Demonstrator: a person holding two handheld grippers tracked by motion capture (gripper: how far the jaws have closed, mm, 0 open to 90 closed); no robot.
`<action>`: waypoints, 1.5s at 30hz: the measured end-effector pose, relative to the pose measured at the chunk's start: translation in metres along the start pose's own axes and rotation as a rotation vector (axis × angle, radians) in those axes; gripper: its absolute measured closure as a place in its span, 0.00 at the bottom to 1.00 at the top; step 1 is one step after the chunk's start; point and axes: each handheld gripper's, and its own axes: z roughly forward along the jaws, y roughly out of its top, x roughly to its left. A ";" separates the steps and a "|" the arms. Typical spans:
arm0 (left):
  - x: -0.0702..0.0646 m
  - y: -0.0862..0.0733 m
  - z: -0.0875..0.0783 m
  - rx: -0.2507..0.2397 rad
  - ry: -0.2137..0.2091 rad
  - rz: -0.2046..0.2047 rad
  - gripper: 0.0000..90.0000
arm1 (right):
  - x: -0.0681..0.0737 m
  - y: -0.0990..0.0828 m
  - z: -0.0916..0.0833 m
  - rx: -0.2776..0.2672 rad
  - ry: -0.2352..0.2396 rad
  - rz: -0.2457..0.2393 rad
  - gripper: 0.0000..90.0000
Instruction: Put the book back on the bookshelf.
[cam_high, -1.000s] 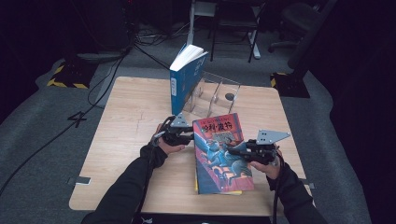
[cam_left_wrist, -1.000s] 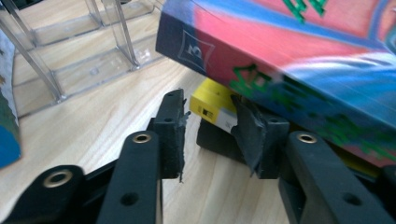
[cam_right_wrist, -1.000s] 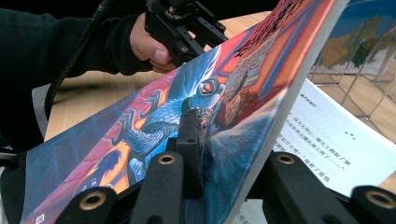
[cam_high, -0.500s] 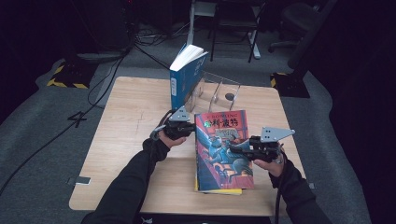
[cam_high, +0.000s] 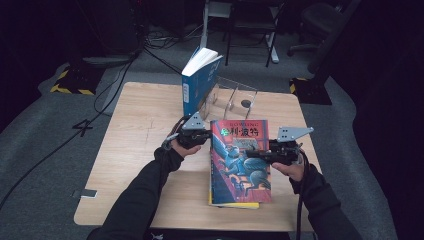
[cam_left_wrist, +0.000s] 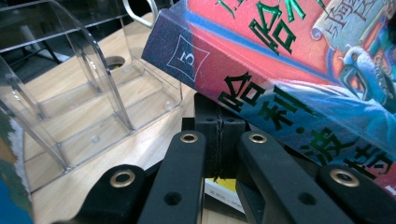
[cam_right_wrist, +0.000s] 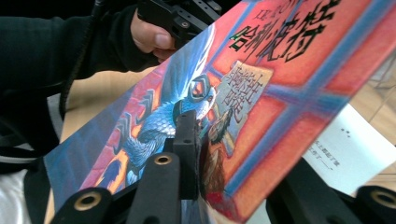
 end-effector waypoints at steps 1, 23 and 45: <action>0.000 0.004 -0.003 -0.005 0.005 0.001 1.00 | 0.001 0.002 0.000 -0.013 -0.016 -0.011 0.84; -0.013 0.060 -0.046 -0.106 0.047 0.112 1.00 | 0.032 0.016 -0.010 -0.216 -0.211 -0.189 0.94; -0.055 0.052 -0.063 -0.166 0.050 0.131 0.89 | 0.074 -0.007 -0.033 -0.259 -0.236 -0.283 0.95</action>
